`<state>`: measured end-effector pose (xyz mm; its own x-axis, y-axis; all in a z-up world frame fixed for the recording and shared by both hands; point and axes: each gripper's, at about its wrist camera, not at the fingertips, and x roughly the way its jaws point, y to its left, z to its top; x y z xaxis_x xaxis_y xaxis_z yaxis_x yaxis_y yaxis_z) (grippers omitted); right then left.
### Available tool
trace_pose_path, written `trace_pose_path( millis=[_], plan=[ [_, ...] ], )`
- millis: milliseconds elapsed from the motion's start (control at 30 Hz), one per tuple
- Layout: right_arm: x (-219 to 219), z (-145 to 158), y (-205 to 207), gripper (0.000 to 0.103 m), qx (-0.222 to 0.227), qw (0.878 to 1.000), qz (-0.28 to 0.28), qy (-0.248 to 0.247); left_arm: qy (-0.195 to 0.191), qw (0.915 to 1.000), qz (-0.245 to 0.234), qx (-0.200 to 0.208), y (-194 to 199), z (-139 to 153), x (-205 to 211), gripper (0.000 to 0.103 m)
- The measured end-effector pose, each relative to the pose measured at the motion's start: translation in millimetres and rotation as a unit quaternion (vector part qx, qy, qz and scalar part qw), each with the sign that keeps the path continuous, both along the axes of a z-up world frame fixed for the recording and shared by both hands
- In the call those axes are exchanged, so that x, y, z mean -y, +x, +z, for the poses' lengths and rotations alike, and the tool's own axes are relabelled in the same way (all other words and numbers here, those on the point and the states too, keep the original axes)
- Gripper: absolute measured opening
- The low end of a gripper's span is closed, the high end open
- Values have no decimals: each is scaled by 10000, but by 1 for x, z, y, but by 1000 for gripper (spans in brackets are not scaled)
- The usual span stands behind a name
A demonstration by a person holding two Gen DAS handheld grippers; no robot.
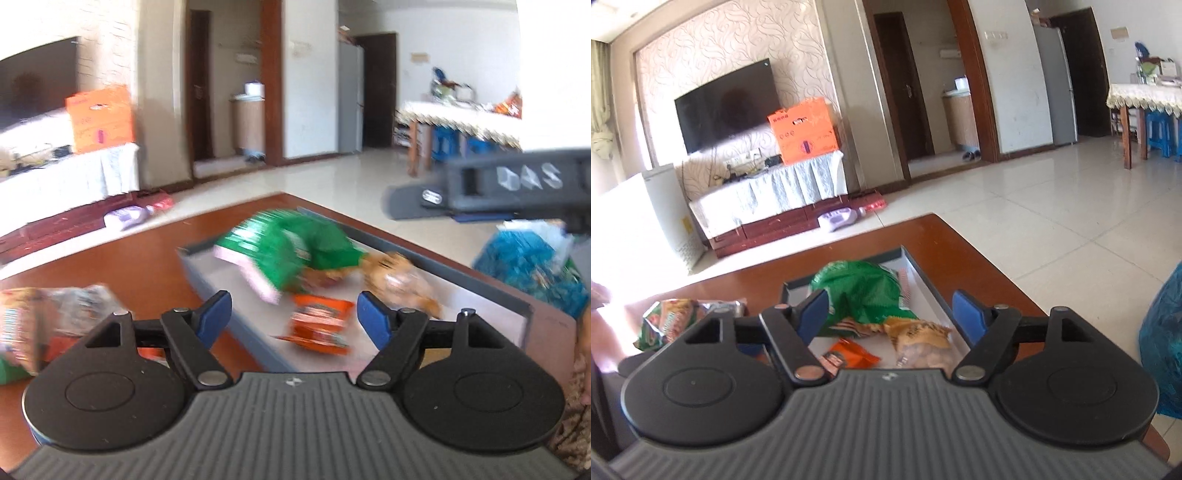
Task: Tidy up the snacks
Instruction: 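Move both tools back to the table toward the chocolate bar and candy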
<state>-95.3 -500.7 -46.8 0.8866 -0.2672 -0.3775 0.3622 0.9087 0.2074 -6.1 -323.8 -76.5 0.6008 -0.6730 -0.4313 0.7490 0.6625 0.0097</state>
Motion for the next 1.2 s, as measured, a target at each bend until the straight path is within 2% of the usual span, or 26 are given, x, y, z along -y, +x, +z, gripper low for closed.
trace_pose_path(
  millis=[133,200,267,333,400,500,567,633,700,900,967,1033,1200],
  plan=[
    [-20,8,3,76,222,9987,441,-141,47,9989,462,57,30,8,-33,79],
    [-36,10,11,76,230,9951,919,-266,136,9972,736,16,47,5,-51,79],
    [-56,7,23,75,48,9882,1463,-454,252,9948,980,-64,62,0,-68,78],
    [-76,3,38,75,-173,9781,1975,-631,341,9923,1181,-171,75,-3,-80,78],
    [-97,-3,55,74,-469,9649,2430,-884,249,9898,1365,-313,85,-3,-93,78],
    [-123,-18,83,68,-1116,9412,2896,-1338,114,9880,1493,-392,94,1,-107,78],
    [-136,-31,99,59,-1498,9263,3024,-1672,101,9874,1528,-390,97,2,-117,78],
    [-141,-40,113,46,-1788,9178,3038,-1828,91,9873,1518,-459,100,0,-124,78],
    [-142,-44,125,40,-1971,9151,2983,-1865,142,9877,1495,-438,101,-1,-128,78],
    [-141,-48,144,39,-2359,9066,2870,-2003,79,9883,1441,-484,102,0,-139,78],
    [-136,-47,146,39,-2395,9098,2856,-1826,86,9885,1433,-482,99,0,-140,78],
    [-133,-45,145,29,-2420,9147,2721,-1752,82,9884,1430,-502,99,0,-139,78],
    [-137,-47,121,25,-2335,9230,2617,-1584,-4,9901,1227,-683,96,0,-131,79]
  ],
)
